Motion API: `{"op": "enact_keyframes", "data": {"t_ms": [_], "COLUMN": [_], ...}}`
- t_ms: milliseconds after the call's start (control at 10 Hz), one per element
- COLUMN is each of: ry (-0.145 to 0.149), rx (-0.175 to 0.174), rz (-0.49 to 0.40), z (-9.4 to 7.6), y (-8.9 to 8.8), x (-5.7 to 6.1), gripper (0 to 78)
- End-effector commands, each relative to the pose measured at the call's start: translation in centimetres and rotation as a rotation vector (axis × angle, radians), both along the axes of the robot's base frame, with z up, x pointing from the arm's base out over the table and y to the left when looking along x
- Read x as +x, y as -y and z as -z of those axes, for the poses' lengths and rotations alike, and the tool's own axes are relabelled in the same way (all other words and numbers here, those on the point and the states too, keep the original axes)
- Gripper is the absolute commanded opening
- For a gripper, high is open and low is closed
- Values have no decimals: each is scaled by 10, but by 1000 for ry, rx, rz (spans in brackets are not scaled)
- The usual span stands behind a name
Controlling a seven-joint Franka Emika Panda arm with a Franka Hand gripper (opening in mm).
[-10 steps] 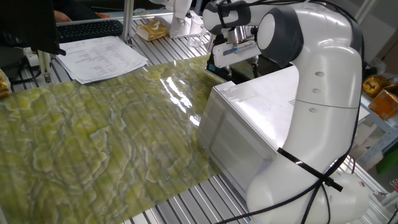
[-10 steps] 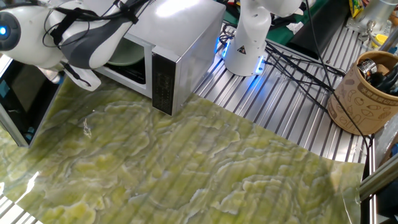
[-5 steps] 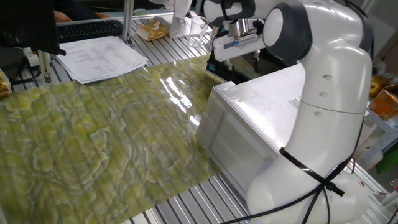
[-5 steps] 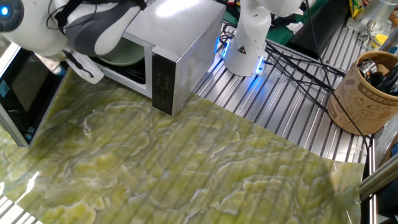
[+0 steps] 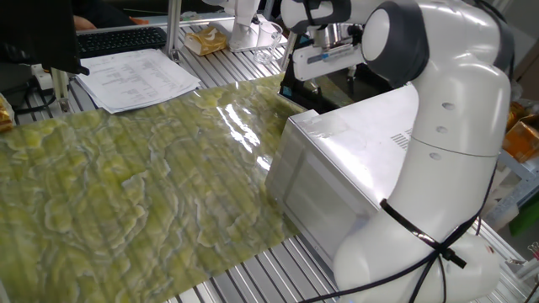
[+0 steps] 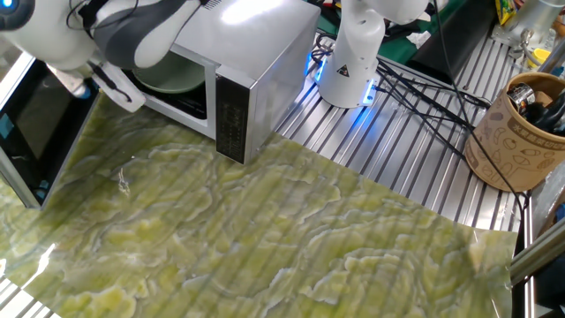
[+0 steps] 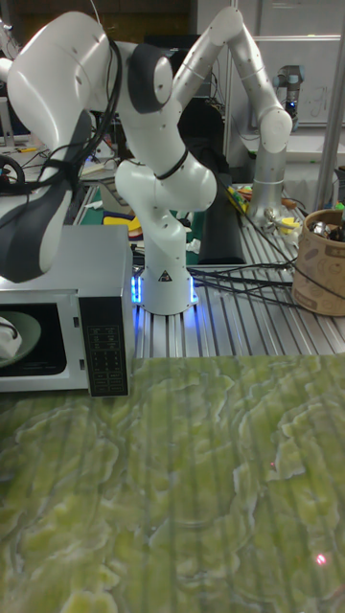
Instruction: Put the bowl into the microwave
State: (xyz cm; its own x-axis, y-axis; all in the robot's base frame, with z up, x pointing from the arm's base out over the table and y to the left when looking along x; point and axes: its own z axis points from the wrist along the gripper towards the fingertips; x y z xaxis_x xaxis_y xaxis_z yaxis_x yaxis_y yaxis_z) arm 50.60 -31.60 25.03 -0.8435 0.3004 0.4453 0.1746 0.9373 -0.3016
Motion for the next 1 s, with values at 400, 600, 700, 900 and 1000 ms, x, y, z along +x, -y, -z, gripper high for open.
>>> {"op": "enact_keyframes", "data": {"t_ms": [400,600,700,900,1000], "ry": [153,206,222,222,222], "rx": [-9,-11,-25,-27,-27], "rz": [2,5,27,29,29], "z": [-51,-52,-52,-52,-52], "y": [18,18,18,18,18], "x": [-42,-43,-43,-43,-43], "gripper": [775,775,775,12,12]}}
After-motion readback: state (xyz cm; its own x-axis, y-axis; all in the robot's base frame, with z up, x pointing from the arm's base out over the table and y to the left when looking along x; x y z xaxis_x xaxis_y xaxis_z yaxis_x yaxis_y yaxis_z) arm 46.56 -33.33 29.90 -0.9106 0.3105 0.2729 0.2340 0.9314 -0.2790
